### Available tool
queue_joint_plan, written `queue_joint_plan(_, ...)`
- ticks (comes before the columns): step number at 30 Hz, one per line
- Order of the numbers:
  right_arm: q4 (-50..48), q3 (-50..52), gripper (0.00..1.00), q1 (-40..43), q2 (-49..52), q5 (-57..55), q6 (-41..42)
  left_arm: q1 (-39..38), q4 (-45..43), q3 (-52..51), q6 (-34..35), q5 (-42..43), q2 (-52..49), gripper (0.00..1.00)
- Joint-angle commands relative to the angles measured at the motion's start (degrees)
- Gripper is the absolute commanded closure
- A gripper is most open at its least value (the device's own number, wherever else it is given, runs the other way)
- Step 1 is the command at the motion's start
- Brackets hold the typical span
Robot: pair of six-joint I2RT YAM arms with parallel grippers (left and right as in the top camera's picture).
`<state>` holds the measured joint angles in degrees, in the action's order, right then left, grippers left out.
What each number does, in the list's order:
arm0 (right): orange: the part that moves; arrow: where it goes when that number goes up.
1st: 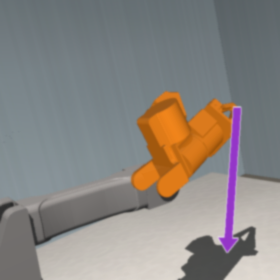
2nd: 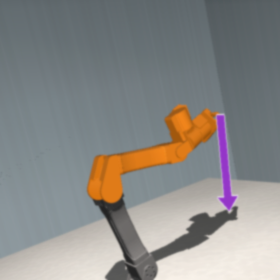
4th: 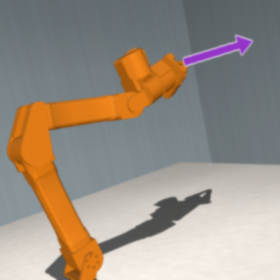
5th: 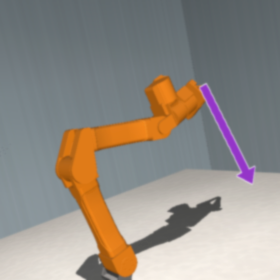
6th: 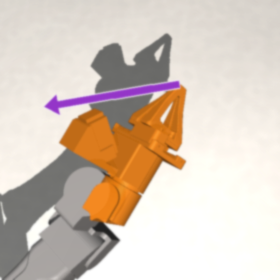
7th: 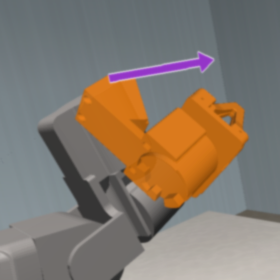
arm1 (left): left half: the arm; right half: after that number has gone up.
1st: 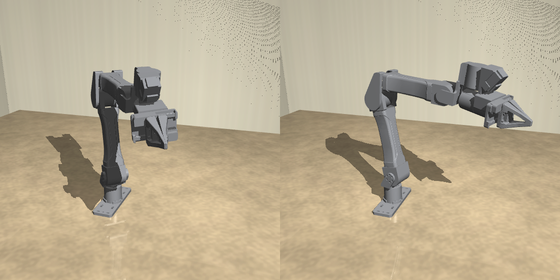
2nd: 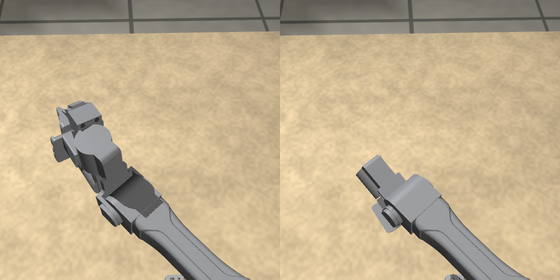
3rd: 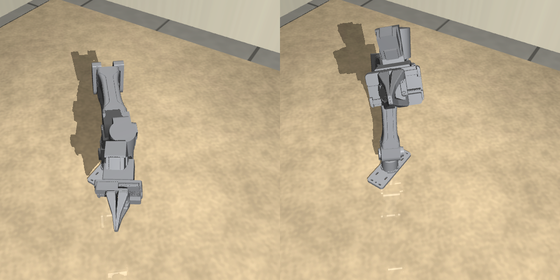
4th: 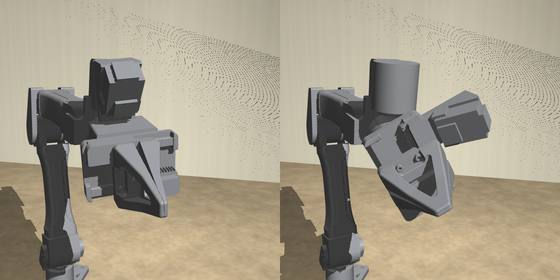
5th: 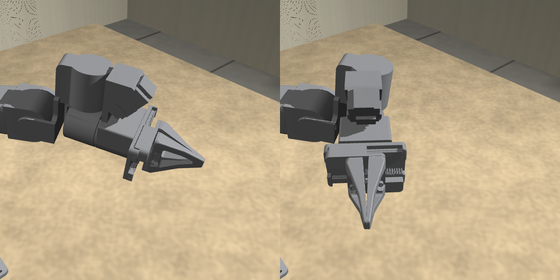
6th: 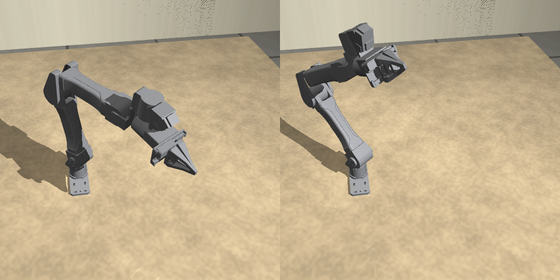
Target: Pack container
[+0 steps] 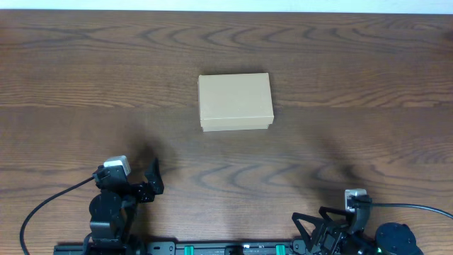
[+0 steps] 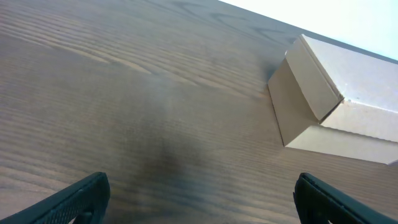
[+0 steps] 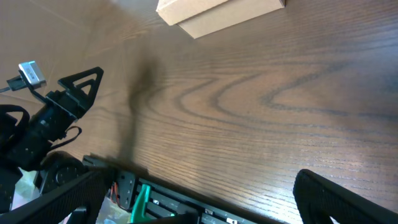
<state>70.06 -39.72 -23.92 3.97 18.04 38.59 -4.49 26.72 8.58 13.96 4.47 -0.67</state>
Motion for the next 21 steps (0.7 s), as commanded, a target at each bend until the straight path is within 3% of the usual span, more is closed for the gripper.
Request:
queue_joint_plan(1,0.09,0.11,0.01,-0.48,-0.31,0.15,0.57,0.5,-0.15,-1.03,0.66,-0.42,0.42,0.05)
queue_joint_plan(10,-3.26,0.33,0.01,-0.55,-0.39,-6.84,-1.9,0.5,-0.15,-1.03,0.66,-0.42,0.42,0.05)
queue_joint_plan(16,-16.15,6.19,0.01,-0.55,-1.07,-9.27,-20.87,0.5,-0.15,-1.03,0.66,-0.42,0.42,0.05)
queue_joint_plan(21,-21.97,13.75,0.01,-0.55,-3.74,-9.62,-31.95,0.5,-0.15,-1.03,0.66,-0.42,0.42,0.05)
